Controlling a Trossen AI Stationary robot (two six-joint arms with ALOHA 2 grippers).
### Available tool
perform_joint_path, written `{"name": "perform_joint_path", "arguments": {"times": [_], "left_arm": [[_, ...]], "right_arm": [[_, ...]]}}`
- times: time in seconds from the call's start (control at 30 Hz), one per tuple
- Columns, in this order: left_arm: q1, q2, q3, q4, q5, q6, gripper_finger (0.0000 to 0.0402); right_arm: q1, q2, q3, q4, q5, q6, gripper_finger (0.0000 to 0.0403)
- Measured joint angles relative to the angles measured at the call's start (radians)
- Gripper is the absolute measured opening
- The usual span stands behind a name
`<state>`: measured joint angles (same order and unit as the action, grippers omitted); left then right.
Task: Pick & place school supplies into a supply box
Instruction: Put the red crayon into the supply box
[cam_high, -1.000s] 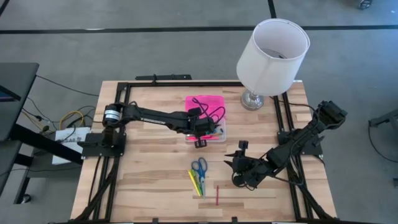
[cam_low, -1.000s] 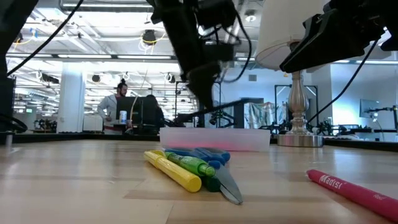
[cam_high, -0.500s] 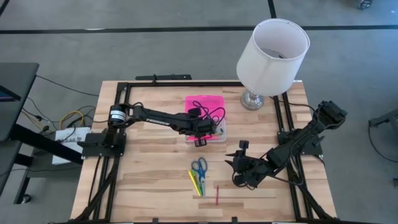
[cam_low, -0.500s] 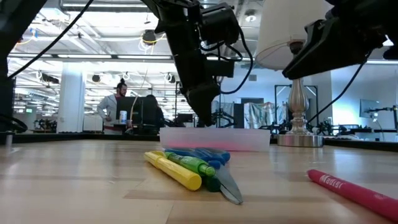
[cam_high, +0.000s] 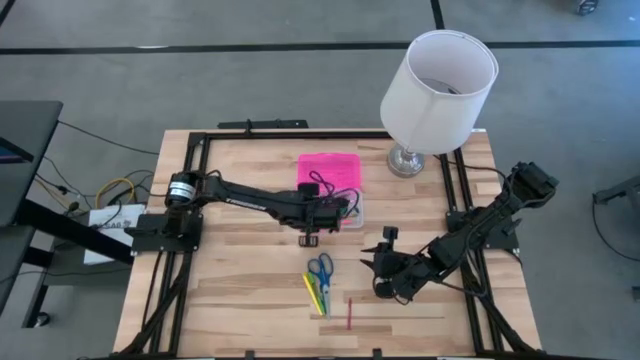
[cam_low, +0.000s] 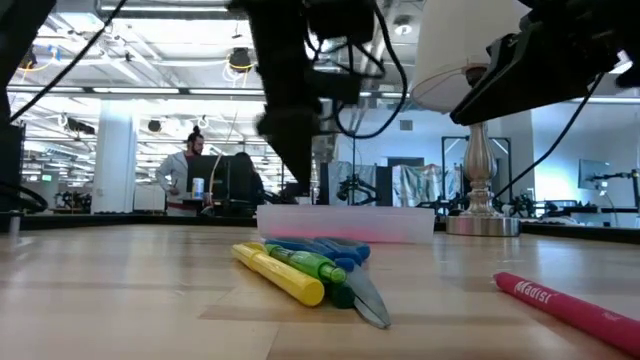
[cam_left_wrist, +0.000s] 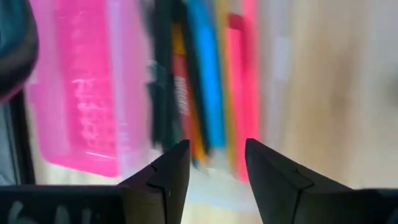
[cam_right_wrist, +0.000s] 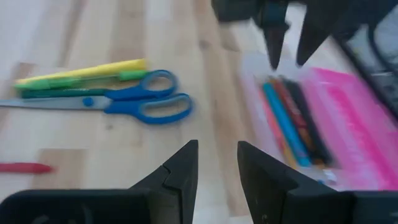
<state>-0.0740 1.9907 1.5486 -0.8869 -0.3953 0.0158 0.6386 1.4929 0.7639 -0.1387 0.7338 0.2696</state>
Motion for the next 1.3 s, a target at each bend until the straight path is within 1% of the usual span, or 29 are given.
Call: {"name": "perform_joint_path", "arguments": {"times": [0.13, 0.23, 0.3, 0.37, 0.47, 0.53, 0.63, 0.73, 0.87, 1.0, 1.07, 1.17, 1.23, 1.3], "left_arm": [[-0.066, -0.055, 0.000, -0.071, 0.077, -0.001, 0.0149], [-0.134, -0.100, 0.000, -0.118, 0.124, -0.038, 0.0149], [-0.191, -0.124, 0.000, -0.159, 0.123, -0.076, 0.0149], [-0.256, -0.149, 0.000, -0.198, 0.095, -0.114, 0.0148], [-0.365, -0.174, -0.002, -0.256, -0.002, -0.190, 0.0148], [-0.444, -0.203, -0.032, -0.262, -0.103, -0.242, 0.0148], [-0.560, -0.262, -0.120, -0.240, -0.275, -0.338, 0.0148], [-0.664, -0.328, -0.250, -0.181, -0.407, -0.470, 0.0148], [-0.781, -0.408, -0.451, 0.006, -0.529, -0.600, 0.0148], [-0.852, -0.440, -0.617, 0.204, -0.636, -0.664, 0.0148], [-0.871, -0.438, -0.674, 0.291, -0.686, -0.684, 0.0148], [-0.882, -0.435, -0.740, 0.388, -0.744, -0.698, 0.0148], [-0.882, -0.435, -0.770, 0.431, -0.777, -0.696, 0.0148], [-0.881, -0.435, -0.775, 0.436, -0.802, -0.681, 0.0148]], "right_arm": [[0.000, 0.000, 0.000, 0.039, -0.115, -0.006, 0.0107], [0.003, 0.000, 0.000, 0.063, -0.163, -0.006, 0.0107], [0.004, 0.000, 0.000, 0.085, -0.181, -0.007, 0.0107], [0.007, 0.000, 0.000, 0.106, -0.187, -0.007, 0.0107], [0.009, 0.000, 0.000, 0.154, -0.187, -0.008, 0.0107], [0.009, 0.000, 0.000, 0.184, -0.189, -0.021, 0.0107], [0.009, 0.000, 0.000, 0.228, -0.200, -0.042, 0.0107], [0.009, 0.007, 0.000, 0.261, -0.277, -0.049, 0.0107], [0.014, 0.066, 0.006, 0.348, -0.416, -0.116, 0.0107], [0.014, 0.167, 0.069, 0.358, -0.532, -0.136, 0.0107], [0.013, 0.219, 0.106, 0.352, -0.564, -0.129, 0.0107], [0.013, 0.291, 0.172, 0.348, -0.568, -0.073, 0.0107], [0.015, 0.333, 0.217, 0.280, -0.536, 0.000, 0.0107], [0.021, 0.374, 0.274, 0.191, -0.489, 0.096, 0.0107]]}}
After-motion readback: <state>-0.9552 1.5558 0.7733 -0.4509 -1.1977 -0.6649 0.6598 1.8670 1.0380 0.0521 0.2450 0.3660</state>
